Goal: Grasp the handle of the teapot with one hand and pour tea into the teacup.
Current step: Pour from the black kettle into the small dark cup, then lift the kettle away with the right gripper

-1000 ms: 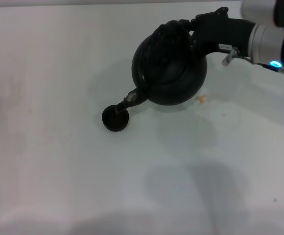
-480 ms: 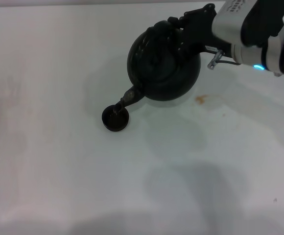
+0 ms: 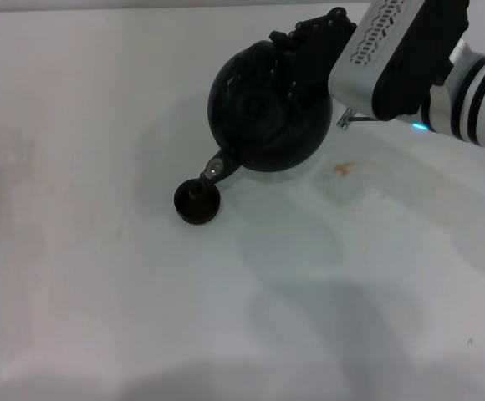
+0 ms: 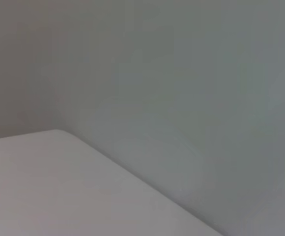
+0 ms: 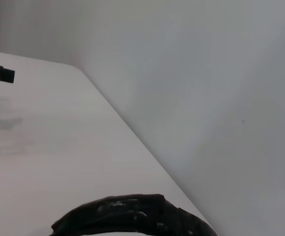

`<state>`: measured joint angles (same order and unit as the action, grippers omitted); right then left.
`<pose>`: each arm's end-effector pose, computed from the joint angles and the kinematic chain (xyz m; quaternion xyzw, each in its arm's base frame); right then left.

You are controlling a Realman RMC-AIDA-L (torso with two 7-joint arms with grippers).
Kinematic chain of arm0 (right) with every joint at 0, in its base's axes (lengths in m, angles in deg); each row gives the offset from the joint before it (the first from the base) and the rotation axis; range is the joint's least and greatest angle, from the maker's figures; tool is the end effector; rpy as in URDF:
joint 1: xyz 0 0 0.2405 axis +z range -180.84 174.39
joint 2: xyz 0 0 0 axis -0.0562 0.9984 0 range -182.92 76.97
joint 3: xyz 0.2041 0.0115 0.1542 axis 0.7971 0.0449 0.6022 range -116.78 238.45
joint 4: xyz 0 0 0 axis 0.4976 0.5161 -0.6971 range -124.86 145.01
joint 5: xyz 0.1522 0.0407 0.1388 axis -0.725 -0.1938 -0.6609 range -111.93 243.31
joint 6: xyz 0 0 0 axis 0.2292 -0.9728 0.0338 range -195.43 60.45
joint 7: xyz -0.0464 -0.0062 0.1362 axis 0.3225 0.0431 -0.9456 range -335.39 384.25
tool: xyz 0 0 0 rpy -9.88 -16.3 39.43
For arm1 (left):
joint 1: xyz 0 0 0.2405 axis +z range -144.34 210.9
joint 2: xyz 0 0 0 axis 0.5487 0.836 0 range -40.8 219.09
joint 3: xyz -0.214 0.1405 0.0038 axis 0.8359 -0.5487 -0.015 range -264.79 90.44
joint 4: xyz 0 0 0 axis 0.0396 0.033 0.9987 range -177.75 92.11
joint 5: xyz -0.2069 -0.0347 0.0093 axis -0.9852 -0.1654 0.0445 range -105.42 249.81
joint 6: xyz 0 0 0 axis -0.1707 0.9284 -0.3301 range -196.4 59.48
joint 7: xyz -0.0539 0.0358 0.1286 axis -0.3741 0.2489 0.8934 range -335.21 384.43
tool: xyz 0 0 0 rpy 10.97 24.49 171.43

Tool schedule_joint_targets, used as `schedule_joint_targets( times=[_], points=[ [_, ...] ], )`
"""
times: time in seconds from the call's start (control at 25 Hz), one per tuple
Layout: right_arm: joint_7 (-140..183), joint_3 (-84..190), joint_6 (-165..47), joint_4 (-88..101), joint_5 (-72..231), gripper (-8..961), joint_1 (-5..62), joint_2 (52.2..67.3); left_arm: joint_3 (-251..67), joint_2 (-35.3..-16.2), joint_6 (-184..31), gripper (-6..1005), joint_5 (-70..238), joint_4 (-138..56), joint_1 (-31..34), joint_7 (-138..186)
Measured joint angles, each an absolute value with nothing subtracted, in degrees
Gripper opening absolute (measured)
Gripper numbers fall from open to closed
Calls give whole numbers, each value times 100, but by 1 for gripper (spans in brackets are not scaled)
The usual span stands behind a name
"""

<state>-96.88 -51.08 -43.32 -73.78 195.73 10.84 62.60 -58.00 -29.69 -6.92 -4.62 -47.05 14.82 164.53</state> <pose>0.1476 0.3404 -0.0527 -0.9255 0.0172 0.0686 0.3722 -0.4080 0.2749 -0.0011 -0.5166 -0.5014 -0.3701 0.5872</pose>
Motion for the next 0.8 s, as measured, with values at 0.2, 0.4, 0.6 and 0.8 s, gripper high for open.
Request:
schedule_joint_targets(
  times=[0.2,0.4,0.6,0.8],
  points=[
    [-9467,-5272,-4589,-7318,19579,171,1048,6260,-5799,-2969,-687,890,-462,-4703,1496,16453],
    [-9211,-5444,-4884,-7258,19582,168,1025,6260,-5800,-2969,-684,890,-462,-4703,1496,16453],
    [-9101,-5494,-5006,-7208,19586,165,1022,6260,-5800,-2969,-684,889,-462,-4696,1494,16453],
    [-8941,-5577,-5188,-7183,19586,163,1008,6260,-5800,-2968,-684,889,-462,-4694,1476,16453]
  ],
)
